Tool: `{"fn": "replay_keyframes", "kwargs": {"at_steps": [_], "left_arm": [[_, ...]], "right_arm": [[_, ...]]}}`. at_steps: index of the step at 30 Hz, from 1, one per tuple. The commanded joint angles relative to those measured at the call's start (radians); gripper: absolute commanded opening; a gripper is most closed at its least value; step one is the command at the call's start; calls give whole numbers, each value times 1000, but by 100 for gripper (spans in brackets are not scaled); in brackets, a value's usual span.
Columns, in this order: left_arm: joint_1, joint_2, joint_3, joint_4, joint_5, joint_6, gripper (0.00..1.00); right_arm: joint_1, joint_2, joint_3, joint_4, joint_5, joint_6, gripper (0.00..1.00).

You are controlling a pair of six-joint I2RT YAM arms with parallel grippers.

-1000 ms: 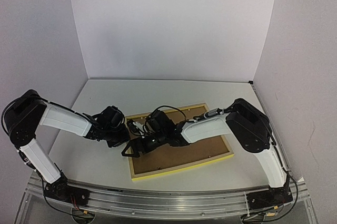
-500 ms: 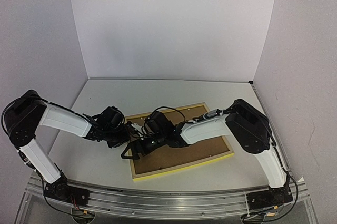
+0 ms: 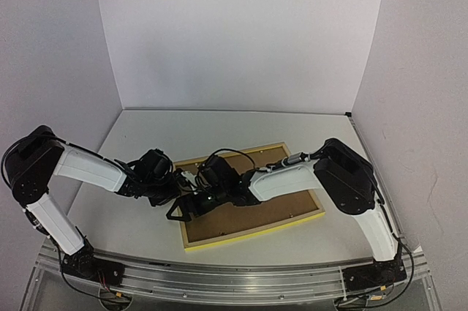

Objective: Put the photo into the frame
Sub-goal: Install the photo frame at the center of the board.

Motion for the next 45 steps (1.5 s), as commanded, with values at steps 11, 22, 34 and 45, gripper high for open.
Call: {"fn": "replay_keyframes", "kwargs": {"at_steps": [11,22,34,45], "left_arm": [[0,26,-67,-141,25,-77,0],[0,22,-71,-144,16,-83,0],[0,30,-60,-144,18,-88,0],[0,37,-67,-148,20,-101,0]], "right_arm": [[16,-92,-12,-105,250,24,84],[22,-54,-27,-164,8,7,79],[24,7,7,-174,59,13,79],[24,-24,-15,-185,212,17,79]]}}
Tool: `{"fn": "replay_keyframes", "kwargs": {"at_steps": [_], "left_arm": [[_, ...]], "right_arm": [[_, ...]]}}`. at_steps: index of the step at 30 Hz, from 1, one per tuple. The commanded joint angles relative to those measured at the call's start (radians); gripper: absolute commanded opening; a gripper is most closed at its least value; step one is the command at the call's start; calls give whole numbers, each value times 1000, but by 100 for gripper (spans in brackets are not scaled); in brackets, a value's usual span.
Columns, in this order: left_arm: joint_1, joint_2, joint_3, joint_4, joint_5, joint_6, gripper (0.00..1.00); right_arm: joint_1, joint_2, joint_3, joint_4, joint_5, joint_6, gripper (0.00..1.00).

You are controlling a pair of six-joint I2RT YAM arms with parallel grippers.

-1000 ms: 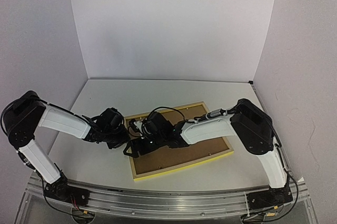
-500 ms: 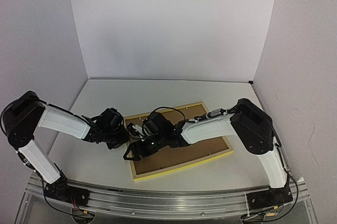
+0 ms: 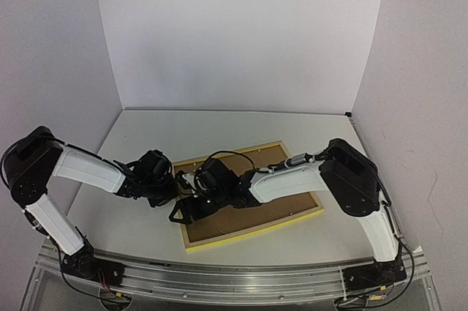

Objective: Put the photo into the frame
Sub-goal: Install the photo frame at the center of the board.

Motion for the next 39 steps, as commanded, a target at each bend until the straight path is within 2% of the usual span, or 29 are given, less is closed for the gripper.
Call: {"fn": "replay_keyframes", "kwargs": {"at_steps": [1,8,14,23,39], "left_arm": [[0,50,-54,-152,28,-82,0],[0,60,-48,-151,27,-80,0],[0,75,-37,-154,29,-67,0],[0,77,-29,-165,24,-52,0],[0,82,-37,-152,28,-44,0]], "right_arm": [[-4,25,-2,-65,29,-15,79],[-5,55,16,-64,-176,-81,78],[-5,50,-7,-72,-265,-176,78],[-5,52,13,-158,-221,-236,78],[-31,-84,54,-150,-91,-154,79]]}}
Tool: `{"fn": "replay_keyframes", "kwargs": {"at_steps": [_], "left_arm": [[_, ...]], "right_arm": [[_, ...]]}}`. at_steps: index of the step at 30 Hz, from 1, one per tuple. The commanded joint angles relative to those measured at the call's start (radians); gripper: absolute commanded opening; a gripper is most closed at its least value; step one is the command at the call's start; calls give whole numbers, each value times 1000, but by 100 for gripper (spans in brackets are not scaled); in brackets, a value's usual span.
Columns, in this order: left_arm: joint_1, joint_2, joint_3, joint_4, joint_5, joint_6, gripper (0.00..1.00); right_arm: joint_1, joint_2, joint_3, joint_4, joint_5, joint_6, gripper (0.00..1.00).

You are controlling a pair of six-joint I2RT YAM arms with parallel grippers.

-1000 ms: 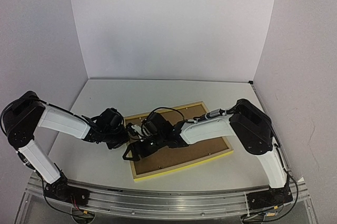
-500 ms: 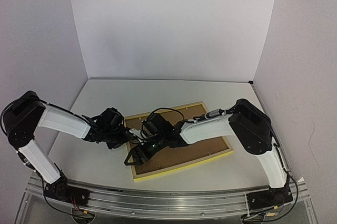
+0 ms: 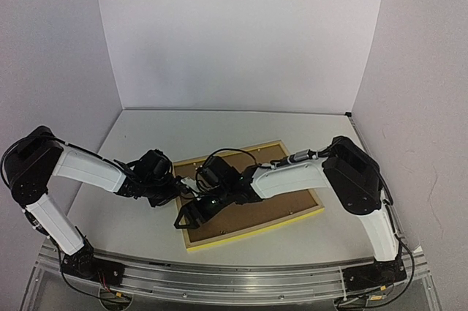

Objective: Put the photo into the frame
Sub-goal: Install the photo frame at the center of the board.

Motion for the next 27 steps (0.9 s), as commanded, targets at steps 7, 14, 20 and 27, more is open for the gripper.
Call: {"fn": "replay_keyframes", "kwargs": {"at_steps": [7,14,20,27], "left_arm": [[0,85,-42,-137,36,-39,0],[1,81,-45,-139,36,-39,0],[1,88,-35,-143,34,-32,0],[0,96,-29,-144,35,-31,0]], "right_arm": [[-37,22,109,-25,3,2,79],[-41,88,143,-24,-75,9,78],[-41,115,125,-25,-138,16,77],[-39,99,74,-27,-173,11,74]]}}
